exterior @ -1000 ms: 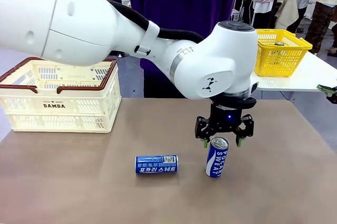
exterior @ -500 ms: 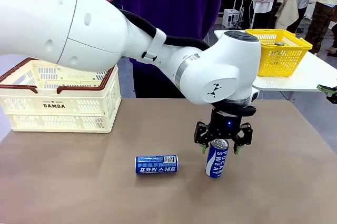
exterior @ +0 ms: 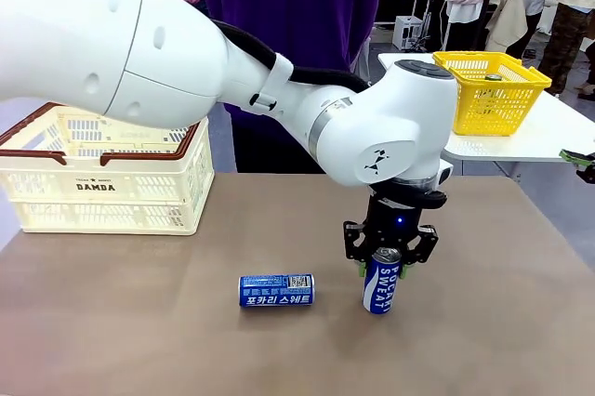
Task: Place the drinks into the Shopping basket.
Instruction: Pick up one drink and place it into the Shopping basket.
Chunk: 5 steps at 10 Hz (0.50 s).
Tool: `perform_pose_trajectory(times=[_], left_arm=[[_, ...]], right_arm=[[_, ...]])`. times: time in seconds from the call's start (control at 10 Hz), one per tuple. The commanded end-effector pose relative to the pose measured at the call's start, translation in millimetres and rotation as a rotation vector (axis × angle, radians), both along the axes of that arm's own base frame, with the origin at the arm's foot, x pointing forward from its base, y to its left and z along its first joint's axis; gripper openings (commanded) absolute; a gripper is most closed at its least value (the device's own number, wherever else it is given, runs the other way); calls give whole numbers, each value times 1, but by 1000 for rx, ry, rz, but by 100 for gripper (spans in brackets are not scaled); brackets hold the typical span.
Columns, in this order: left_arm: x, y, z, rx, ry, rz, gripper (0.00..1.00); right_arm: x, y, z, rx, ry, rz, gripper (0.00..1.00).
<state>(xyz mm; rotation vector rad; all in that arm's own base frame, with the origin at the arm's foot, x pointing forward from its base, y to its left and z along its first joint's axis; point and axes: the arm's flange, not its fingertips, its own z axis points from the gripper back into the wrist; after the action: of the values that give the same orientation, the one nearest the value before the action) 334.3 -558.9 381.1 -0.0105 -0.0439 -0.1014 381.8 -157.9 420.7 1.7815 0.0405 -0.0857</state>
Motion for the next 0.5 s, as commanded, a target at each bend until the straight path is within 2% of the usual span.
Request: perform_pose_trajectory(times=[0.0,0.4], left_arm=[[2,0,-3,17,23,-5,0],[2,0,-10,20,37,-18,0]], right_arm=[[1,-3,5,14,15,-4,100],[1,-3,5,14,15,-4,100]])
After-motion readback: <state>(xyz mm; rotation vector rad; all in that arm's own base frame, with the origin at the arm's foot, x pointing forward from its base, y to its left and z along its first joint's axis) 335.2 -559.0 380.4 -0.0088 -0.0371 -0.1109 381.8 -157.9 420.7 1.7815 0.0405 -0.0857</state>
